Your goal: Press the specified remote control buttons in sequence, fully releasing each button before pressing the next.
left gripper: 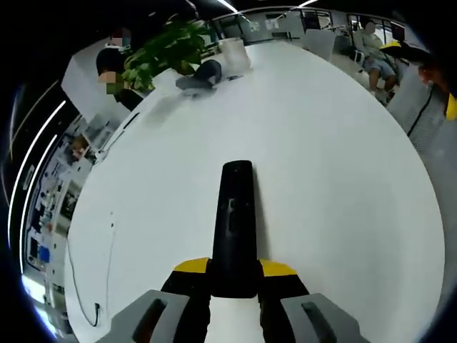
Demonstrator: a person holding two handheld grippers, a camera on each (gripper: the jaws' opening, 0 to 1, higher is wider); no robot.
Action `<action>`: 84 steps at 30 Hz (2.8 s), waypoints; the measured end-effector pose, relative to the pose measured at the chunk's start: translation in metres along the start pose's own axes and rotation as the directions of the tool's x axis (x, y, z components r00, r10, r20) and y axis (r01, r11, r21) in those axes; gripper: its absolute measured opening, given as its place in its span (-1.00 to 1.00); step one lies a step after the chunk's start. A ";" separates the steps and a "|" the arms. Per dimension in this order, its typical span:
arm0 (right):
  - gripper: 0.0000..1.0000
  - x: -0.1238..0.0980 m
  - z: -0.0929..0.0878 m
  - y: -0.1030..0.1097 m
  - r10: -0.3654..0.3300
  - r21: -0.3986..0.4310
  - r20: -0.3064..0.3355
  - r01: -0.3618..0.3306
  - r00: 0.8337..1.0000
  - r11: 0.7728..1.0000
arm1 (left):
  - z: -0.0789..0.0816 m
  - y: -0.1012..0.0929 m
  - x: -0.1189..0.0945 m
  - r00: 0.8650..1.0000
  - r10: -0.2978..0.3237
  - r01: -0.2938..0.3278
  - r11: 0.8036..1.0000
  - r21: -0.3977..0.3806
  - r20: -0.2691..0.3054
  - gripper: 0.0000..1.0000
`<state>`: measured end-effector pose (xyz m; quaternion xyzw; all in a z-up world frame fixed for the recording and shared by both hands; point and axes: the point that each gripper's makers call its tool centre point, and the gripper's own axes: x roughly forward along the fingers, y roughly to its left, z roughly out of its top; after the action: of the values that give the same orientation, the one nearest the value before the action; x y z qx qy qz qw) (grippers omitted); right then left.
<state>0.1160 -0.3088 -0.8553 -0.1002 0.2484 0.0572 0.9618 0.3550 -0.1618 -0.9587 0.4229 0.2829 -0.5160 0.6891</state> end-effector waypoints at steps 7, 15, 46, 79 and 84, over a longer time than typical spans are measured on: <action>0.64 0.002 -0.002 0.001 0.005 -0.004 -0.015 -0.005 1.000 1.000 | -0.007 0.012 0.010 0.999 -0.024 0.024 1.000 0.008 -0.030 -0.53; 0.61 0.003 -0.004 0.001 0.002 -0.005 -0.025 -0.002 1.000 1.000 | -0.008 0.027 0.015 0.998 -0.038 0.039 0.999 0.033 -0.044 -0.52; 0.67 -0.014 0.003 0.004 0.008 0.035 0.044 -0.010 0.999 0.999 | -0.020 0.009 -0.016 0.996 0.080 -0.087 0.844 -0.529 -0.036 0.21; 0.98 -0.015 0.023 0.012 0.136 0.163 0.133 -0.157 0.982 0.974 | -0.020 -0.152 -0.160 0.877 0.446 -0.178 0.649 -0.740 0.180 1.00; 0.98 -0.011 0.020 -0.011 0.099 0.152 0.121 -0.117 0.988 0.981 | -0.023 -0.159 -0.180 0.831 0.535 -0.227 0.579 -0.783 0.154 1.00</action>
<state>0.1177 -0.3157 -0.8312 -0.0063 0.2027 0.0949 0.9746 0.1499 -0.0741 -0.8669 0.0531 0.2293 -0.2631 0.9356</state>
